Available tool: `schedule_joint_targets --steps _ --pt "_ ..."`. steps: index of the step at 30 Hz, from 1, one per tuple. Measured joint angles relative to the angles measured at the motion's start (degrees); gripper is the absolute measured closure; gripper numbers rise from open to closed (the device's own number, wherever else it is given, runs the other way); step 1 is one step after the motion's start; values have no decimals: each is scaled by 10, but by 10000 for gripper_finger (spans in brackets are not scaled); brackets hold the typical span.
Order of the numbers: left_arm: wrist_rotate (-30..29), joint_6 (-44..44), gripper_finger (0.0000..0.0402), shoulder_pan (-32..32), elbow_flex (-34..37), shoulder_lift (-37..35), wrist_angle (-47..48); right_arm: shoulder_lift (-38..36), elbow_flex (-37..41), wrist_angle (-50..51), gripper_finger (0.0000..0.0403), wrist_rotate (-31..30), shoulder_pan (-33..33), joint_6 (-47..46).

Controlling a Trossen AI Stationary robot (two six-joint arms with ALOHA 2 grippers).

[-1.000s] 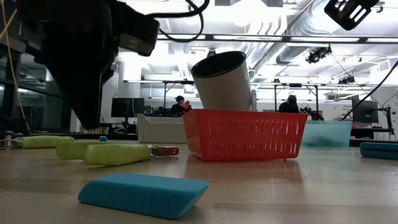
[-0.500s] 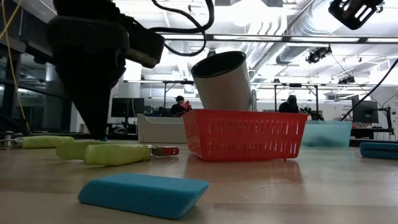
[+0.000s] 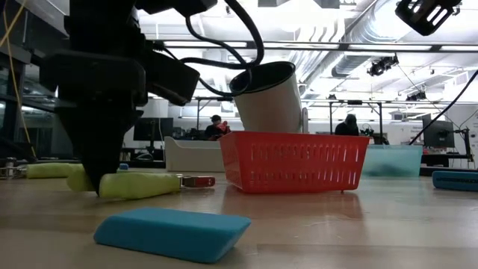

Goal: Pick & Place School Supplies
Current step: Put the right green hole puncher into the gray bin

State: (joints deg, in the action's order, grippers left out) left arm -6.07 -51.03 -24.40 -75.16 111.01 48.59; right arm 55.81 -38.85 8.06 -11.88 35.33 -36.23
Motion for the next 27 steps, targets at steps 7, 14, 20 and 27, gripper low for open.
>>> schedule_joint_targets --steps 7,14,20,27 --pt "7 0 323 0 0 0 -5 0 0 0 280 0 0 0" --pt "7 0 361 0 0 0 -2 0 0 1 280 0 0 0" --pt "9 1 358 0 0 0 1 0 0 1 280 0 0 0" --pt "27 1 359 -7 1 -16 55 0 0 2 280 0 0 0"
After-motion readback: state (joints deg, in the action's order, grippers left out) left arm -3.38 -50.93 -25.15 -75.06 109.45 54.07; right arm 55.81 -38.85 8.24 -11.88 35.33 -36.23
